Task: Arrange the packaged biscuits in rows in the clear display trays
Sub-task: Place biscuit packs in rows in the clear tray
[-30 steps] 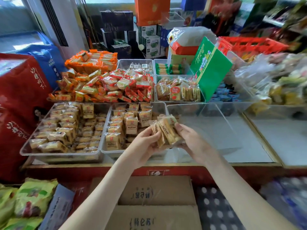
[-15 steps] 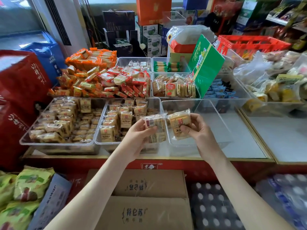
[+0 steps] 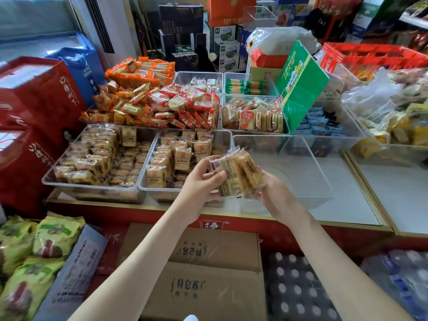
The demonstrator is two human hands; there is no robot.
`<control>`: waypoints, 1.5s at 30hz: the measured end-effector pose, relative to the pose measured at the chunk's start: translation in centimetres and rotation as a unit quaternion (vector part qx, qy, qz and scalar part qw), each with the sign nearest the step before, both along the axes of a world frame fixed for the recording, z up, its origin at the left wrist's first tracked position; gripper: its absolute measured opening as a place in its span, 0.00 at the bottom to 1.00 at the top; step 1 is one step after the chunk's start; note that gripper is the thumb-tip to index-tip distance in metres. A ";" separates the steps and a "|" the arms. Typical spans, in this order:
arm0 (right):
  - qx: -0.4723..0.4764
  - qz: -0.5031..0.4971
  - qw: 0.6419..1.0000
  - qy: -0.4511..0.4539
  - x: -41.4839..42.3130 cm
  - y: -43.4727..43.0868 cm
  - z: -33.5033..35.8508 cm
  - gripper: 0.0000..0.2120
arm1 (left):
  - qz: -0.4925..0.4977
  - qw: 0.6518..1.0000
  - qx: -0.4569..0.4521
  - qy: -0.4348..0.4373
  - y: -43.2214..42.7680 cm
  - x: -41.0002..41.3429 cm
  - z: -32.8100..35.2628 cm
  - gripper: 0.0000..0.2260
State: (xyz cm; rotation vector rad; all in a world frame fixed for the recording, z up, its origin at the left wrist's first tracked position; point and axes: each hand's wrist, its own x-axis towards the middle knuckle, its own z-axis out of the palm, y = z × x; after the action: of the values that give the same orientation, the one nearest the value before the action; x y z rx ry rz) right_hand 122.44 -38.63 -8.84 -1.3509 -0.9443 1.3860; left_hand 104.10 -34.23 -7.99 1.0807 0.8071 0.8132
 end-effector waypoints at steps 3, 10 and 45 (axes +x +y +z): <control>-0.030 0.017 0.999 0.021 -0.3 0.1 0.4 0.18 | 0.020 0.998 -0.065 0.015 0.3 0.2 0.6 0.24; -0.054 0.085 0.988 0.120 -0.9 0.1 1.7 0.29 | 0.001 0.988 -0.149 0.049 1.0 0.0 1.4 0.10; -0.029 -0.022 0.984 0.174 -1.5 -0.4 1.0 0.16 | -0.034 0.948 -0.304 -0.086 1.1 -1.2 0.8 0.16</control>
State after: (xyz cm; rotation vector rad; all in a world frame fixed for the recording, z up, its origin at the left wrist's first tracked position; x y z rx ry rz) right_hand 120.93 -39.07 -7.86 -1.1147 -0.6429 1.5626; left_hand 102.89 -33.17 -7.20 0.4773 0.7947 0.5342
